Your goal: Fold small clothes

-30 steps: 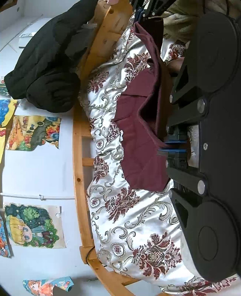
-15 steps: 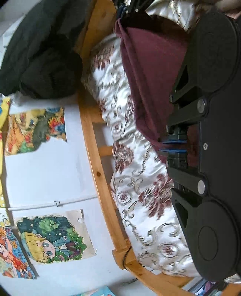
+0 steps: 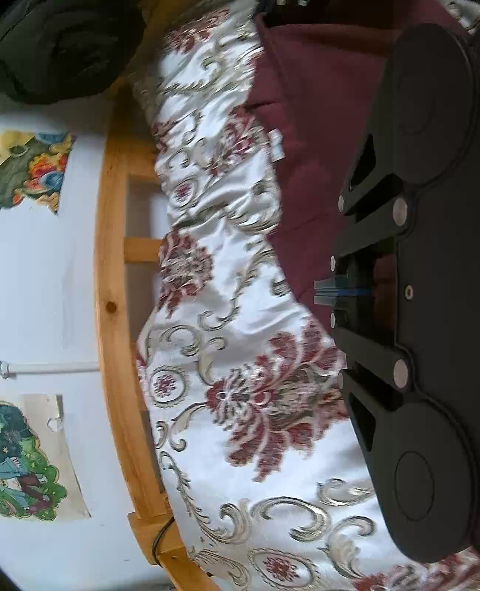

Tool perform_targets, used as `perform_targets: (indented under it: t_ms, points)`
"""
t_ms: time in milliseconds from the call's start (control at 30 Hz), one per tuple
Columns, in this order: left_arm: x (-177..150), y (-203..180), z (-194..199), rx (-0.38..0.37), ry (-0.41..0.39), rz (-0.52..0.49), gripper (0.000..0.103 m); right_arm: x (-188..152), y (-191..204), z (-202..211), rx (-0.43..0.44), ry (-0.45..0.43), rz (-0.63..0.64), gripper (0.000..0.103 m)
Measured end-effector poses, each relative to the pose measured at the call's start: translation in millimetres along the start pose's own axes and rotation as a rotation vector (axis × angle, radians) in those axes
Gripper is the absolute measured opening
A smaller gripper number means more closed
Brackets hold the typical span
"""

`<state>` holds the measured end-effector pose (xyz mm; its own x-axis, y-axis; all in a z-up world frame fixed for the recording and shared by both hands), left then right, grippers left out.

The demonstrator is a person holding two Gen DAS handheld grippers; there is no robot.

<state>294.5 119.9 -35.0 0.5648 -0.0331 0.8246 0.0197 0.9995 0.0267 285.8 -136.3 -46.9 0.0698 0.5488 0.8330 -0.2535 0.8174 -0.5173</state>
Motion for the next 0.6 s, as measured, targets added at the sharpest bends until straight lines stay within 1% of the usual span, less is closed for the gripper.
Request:
perform_targets:
  t_ms: [67, 100, 133, 167, 200, 233, 333, 367, 400, 433, 467, 500, 533, 600]
  points:
    - [5, 1, -7, 0.001, -0.032, 0.007, 0.000, -2, 4, -11, 0.010, 0.011, -0.009, 0.007]
    - [5, 2, -10, -0.010, -0.032, 0.017, 0.000, -4, 6, -16, 0.017, 0.021, -0.012, 0.007]
    - [4, 2, -13, -0.023, -0.018, 0.031, 0.001, -6, 8, -19, 0.027, 0.035, -0.019, 0.007]
    - [0, 2, -16, -0.044, 0.007, 0.053, 0.003, -10, 10, -21, 0.041, 0.059, -0.023, 0.010]
    - [-5, 3, -18, -0.062, 0.026, 0.069, 0.010, -13, 12, -23, 0.050, 0.077, -0.019, 0.015]
    - [-10, 3, -20, -0.080, 0.049, 0.085, 0.012, -15, 13, -23, 0.055, 0.091, -0.012, 0.017]
    - [-27, 3, -27, -0.126, 0.121, 0.120, 0.016, -23, 13, -25, 0.066, 0.136, -0.041, 0.024]
    - [-32, 2, -31, -0.143, 0.150, 0.134, 0.018, -24, 12, -27, 0.074, 0.150, -0.059, 0.032]
    - [-36, 0, -34, -0.159, 0.170, 0.142, 0.025, -26, 11, -27, 0.079, 0.159, -0.075, 0.044]
    - [-39, -3, -36, -0.175, 0.182, 0.147, 0.032, -27, 10, -28, 0.088, 0.169, -0.092, 0.050]
    - [-41, -6, -38, -0.186, 0.190, 0.143, 0.035, -27, 8, -28, 0.105, 0.179, -0.110, 0.059]
    - [-42, -8, -40, -0.194, 0.196, 0.134, 0.040, -27, 5, -27, 0.123, 0.188, -0.133, 0.067]
    - [-44, -10, -40, -0.194, 0.201, 0.125, 0.045, -26, 1, -24, 0.138, 0.197, -0.158, 0.072]
    - [-48, -12, -42, -0.188, 0.215, 0.109, 0.050, -25, -8, -17, 0.167, 0.204, -0.223, 0.086]
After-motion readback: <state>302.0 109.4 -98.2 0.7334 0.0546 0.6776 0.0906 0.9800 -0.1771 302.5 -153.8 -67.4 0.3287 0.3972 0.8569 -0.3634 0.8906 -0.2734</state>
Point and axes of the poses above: each gripper's, at about its wrist camera, not at the fingertips, and z roughly against the way its jaws point, y to its left, x to its top, the point moved 8 cm from there along -z, roughly the way its jaws point, and after that the axes turned 3 degrees about -y, right-handed, at the moved point
